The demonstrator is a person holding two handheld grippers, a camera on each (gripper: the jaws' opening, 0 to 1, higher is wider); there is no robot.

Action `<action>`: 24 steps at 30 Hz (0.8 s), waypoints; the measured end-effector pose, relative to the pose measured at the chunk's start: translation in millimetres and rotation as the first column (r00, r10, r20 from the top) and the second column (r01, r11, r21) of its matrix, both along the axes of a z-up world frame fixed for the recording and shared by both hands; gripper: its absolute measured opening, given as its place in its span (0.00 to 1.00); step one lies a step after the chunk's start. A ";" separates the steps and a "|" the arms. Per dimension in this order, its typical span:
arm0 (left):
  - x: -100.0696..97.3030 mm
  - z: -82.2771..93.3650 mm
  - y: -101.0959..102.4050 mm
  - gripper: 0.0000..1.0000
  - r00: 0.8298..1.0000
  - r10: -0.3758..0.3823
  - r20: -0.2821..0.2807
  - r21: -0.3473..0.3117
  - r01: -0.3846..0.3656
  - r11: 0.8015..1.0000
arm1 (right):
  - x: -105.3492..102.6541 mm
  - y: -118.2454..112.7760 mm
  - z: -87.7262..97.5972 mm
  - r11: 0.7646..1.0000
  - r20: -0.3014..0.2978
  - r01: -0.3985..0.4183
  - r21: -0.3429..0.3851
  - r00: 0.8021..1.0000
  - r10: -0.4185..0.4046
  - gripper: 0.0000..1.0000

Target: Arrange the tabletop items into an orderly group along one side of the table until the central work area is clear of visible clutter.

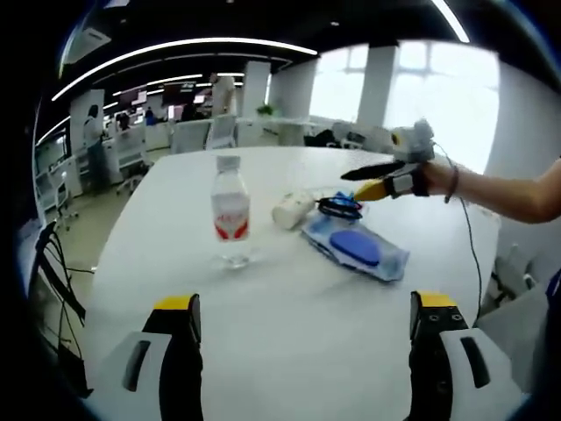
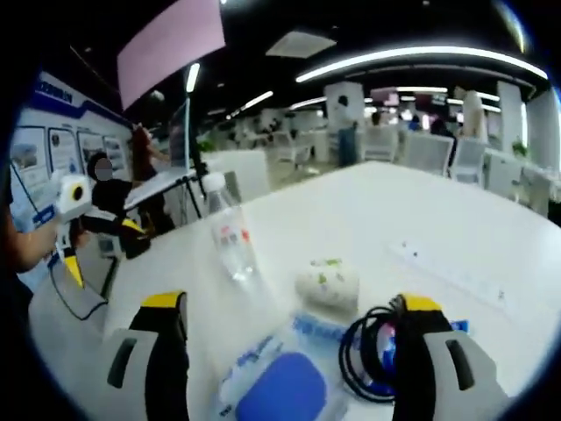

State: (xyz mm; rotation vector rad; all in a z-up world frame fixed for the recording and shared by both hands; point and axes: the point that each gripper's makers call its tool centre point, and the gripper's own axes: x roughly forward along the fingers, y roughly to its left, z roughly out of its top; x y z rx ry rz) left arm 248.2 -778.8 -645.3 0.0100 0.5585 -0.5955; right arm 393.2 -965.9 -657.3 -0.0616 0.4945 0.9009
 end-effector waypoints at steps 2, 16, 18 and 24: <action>-0.5 -0.5 -0.6 0.98 1.000 0.000 -0.001 0.001 0.000 1.000 | -0.1 -4.6 -2.0 1.000 0.006 0.009 -0.006 1.000 -0.009 0.93; -1.4 0.2 -1.7 0.97 1.000 0.007 0.001 0.003 -0.007 1.000 | 4.0 -35.0 -37.9 0.991 -0.027 0.048 -0.126 0.998 -0.051 0.66; -2.3 -0.4 -2.2 0.97 1.000 0.007 -0.002 0.004 -0.007 1.000 | 5.6 -36.6 -41.2 0.990 -0.025 0.045 -0.136 0.998 -0.049 0.64; -3.5 -2.0 -3.5 0.96 1.000 0.004 -0.008 0.000 -0.004 1.000 | 8.5 -40.9 -49.2 0.983 -0.027 0.057 -0.176 0.998 -0.062 0.54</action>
